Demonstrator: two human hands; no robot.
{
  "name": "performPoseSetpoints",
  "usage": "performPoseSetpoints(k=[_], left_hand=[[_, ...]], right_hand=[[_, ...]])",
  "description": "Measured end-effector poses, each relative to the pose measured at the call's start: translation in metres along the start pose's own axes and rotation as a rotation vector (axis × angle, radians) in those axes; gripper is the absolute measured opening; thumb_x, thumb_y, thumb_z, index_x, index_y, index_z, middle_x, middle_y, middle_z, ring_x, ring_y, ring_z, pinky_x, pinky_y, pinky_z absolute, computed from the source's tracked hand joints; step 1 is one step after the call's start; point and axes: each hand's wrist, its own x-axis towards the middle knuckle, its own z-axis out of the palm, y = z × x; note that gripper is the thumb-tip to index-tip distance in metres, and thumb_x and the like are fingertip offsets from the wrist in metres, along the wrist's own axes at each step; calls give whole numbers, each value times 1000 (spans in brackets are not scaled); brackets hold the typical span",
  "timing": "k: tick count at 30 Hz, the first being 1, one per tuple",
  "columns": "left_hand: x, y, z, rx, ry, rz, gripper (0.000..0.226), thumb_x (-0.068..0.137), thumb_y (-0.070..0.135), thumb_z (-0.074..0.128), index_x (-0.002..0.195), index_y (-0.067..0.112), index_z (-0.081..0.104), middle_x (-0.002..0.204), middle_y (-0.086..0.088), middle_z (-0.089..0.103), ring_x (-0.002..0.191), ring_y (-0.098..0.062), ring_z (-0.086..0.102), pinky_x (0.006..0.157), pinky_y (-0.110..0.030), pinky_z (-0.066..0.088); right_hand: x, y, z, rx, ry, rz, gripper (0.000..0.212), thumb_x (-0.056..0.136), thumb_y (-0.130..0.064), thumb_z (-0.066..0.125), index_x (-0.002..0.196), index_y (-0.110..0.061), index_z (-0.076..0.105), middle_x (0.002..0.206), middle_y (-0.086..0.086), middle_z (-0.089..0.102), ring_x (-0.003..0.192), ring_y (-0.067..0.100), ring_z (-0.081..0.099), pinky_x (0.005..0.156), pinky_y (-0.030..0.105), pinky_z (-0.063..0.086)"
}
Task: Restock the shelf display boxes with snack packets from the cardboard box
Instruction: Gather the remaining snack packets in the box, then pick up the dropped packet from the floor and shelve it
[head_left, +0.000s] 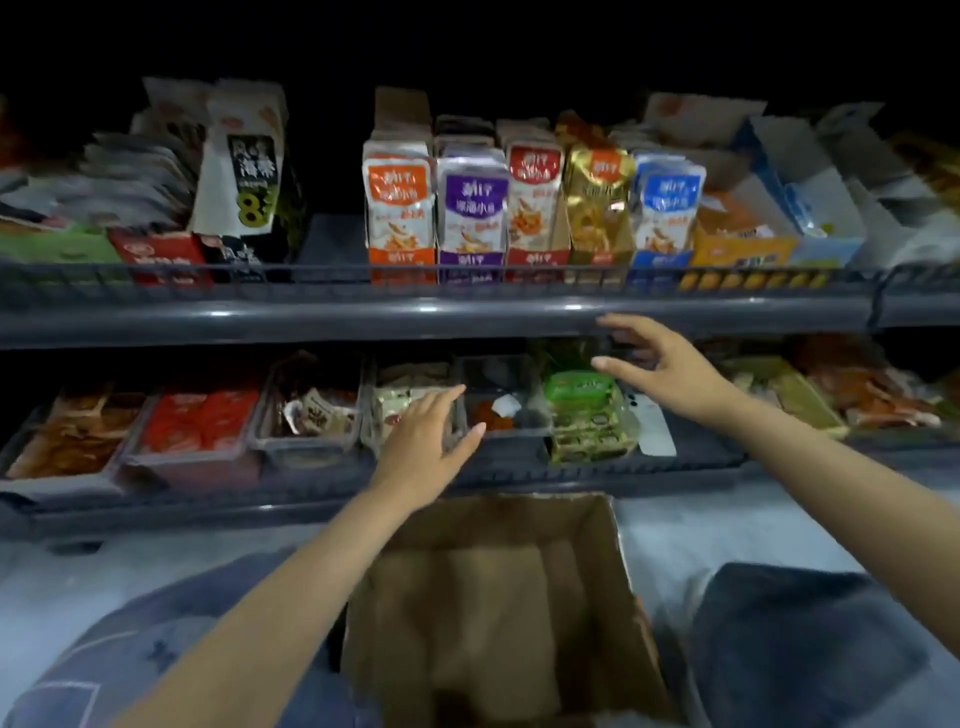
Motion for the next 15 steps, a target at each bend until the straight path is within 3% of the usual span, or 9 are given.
performPoseSetpoints(k=[2,7,11,15], left_hand=[[-12,-6,29,54,-130,-41,64,93,56,40,148,26,26,153,5,28,141,-16,24,112,-33,26],[-37,-26,91,142,-448,-159,74,90,64,39,149,24,21,155,2,23,143,-21,20,113,-37,28],[-59,-34,138,143,-591,-218,76,89,62,43,149,19,24,154,-5,26,142,-27,22,115,-37,21],[-78,-36,181,115,-747,-217,79,88,63,45,149,17,24,155,-6,25,142,-24,24,115,-35,21]], right_hand=[[-23,30,22,14,-60,83,56,82,-39,66,133,-25,49,130,-8,49,125,11,46,101,26,38],[-71,89,78,91,-239,293,62,84,-30,69,139,-21,42,144,-3,38,128,10,38,96,22,36],[-108,131,113,192,-232,482,72,79,-33,74,141,-22,38,146,1,36,135,20,36,98,24,34],[-152,162,125,293,-154,619,79,78,-40,73,143,-26,31,150,-5,28,137,17,30,99,25,32]])
